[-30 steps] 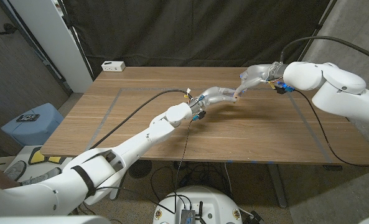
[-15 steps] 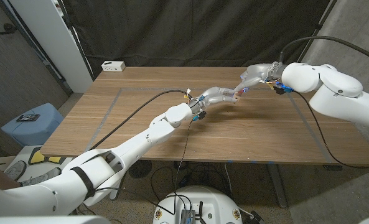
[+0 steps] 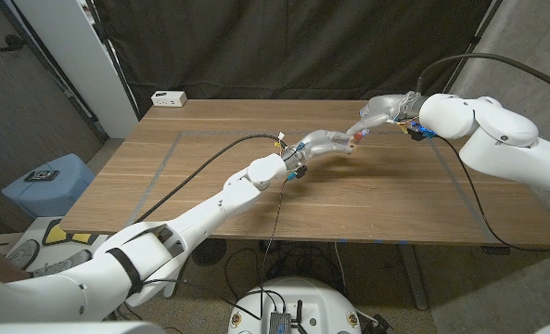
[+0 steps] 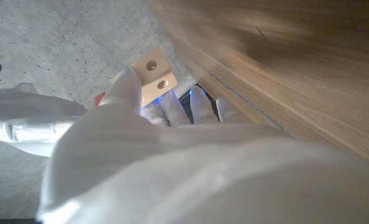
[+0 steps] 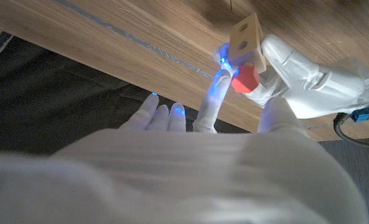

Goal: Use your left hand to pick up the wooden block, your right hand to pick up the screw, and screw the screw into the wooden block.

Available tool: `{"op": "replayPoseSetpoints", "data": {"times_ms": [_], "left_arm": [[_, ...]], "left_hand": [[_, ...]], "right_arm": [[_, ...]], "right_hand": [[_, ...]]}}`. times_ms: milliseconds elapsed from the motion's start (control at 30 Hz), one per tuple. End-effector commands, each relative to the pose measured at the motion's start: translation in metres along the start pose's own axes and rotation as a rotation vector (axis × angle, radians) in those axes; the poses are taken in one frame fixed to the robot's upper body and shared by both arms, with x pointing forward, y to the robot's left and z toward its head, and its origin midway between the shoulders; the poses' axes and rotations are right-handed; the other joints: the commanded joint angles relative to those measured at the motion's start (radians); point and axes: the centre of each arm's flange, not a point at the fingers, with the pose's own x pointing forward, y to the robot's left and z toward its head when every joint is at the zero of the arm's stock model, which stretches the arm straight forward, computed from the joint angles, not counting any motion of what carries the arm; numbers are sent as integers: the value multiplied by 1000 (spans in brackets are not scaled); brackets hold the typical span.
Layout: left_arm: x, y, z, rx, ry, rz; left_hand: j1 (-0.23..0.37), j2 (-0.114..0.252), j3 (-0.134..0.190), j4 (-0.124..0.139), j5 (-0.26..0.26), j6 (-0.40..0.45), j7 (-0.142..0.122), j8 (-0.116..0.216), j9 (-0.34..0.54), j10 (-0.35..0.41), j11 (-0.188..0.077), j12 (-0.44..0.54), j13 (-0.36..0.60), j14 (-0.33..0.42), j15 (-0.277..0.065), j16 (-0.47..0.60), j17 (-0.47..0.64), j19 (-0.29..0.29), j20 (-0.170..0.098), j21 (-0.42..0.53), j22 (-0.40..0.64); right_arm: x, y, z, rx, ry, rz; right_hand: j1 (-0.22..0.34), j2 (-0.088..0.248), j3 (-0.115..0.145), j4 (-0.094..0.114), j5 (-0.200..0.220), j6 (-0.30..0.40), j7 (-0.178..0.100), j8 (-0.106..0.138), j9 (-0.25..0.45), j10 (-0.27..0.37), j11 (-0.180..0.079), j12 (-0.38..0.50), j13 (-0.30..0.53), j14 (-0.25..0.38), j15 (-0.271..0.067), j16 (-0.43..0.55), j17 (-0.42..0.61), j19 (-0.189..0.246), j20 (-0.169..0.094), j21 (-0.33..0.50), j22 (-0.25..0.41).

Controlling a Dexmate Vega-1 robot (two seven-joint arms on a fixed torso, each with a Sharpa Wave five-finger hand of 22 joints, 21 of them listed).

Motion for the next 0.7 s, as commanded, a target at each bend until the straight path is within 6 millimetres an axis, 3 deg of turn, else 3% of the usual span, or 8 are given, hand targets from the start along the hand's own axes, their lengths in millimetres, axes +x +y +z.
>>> {"op": "replayPoseSetpoints", "data": {"times_ms": [33, 300, 500, 700], "left_arm": [[1, 2, -1, -3, -3, 2], [1, 3, -2, -8, -2, 5], [1, 3, -2, -9, -3, 5], [2, 4, -3, -11, -3, 4]], "left_hand": [[-4, 3, 6, 3, 6, 11, -1, 5, 6, -3, -1, -2, -1, 9, -53, 0, 2, 7, 1, 3, 2], [-5, 3, 6, 3, 6, 10, -1, 5, 6, -1, -1, -1, -2, 9, -53, 0, 2, 8, 1, 3, 2], [-6, 2, 6, 3, 5, 11, -1, 5, 6, -1, -1, -1, -2, 9, -54, 0, 2, 7, 0, 2, 2], [-6, 0, 5, 3, 5, 12, -3, 5, 6, -1, -2, 0, -2, 9, -55, 0, 2, 7, -1, 3, 2]], "right_arm": [[-2, -3, -3, -7, 5, 17], [-4, -5, -3, -11, -18, 28], [-4, -6, -4, -17, -29, 45], [-5, -8, -4, -22, -50, 64]], "right_hand": [[-18, 0, -8, -2, -7, -67, 20, -25, -9, -26, 3, -11, 2, -6, 11, -8, 3, -15, 4, -4, 3], [-26, 2, -6, -17, -9, -212, 48, -82, -37, -108, 9, -30, 6, -50, 31, -29, 2, -54, 17, -7, 3], [-7, 19, 7, -31, -3, -279, 49, -111, -52, -146, 12, -30, 8, -74, 38, -37, -2, -68, 22, -7, 3], [31, 30, 26, -56, 6, -348, 28, -148, -72, -195, 13, -31, 10, -103, 46, -46, -9, -82, 31, -6, 3]]}}
